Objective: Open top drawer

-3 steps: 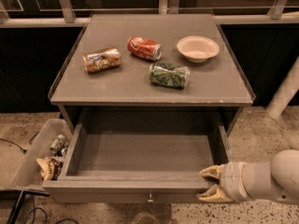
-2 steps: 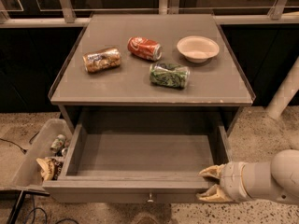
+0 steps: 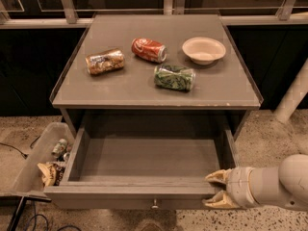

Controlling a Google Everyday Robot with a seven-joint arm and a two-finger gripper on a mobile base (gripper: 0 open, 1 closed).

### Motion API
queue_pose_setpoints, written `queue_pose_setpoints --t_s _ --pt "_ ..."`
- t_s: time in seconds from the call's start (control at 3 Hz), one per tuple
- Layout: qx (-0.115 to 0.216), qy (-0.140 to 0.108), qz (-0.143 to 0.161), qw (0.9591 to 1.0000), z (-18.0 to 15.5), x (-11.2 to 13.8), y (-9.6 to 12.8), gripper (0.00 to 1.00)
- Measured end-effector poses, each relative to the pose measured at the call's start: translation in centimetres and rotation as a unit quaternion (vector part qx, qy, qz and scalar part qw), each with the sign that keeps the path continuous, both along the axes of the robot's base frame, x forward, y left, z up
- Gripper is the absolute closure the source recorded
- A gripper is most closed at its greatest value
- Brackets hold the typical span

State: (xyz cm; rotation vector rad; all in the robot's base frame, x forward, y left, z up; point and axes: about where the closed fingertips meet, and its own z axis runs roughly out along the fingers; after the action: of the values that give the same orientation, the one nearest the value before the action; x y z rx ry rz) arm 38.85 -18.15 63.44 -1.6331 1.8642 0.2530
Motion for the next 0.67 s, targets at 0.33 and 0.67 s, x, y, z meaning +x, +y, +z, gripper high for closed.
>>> queue_pose_setpoints --t_s 0.33,0.67 --pt "0.000 0.000 0.000 1.0000 0.00 0.00 0.00 0.12" --pt "0.000 0.000 0.000 1.0000 0.00 0.00 0.00 0.00"
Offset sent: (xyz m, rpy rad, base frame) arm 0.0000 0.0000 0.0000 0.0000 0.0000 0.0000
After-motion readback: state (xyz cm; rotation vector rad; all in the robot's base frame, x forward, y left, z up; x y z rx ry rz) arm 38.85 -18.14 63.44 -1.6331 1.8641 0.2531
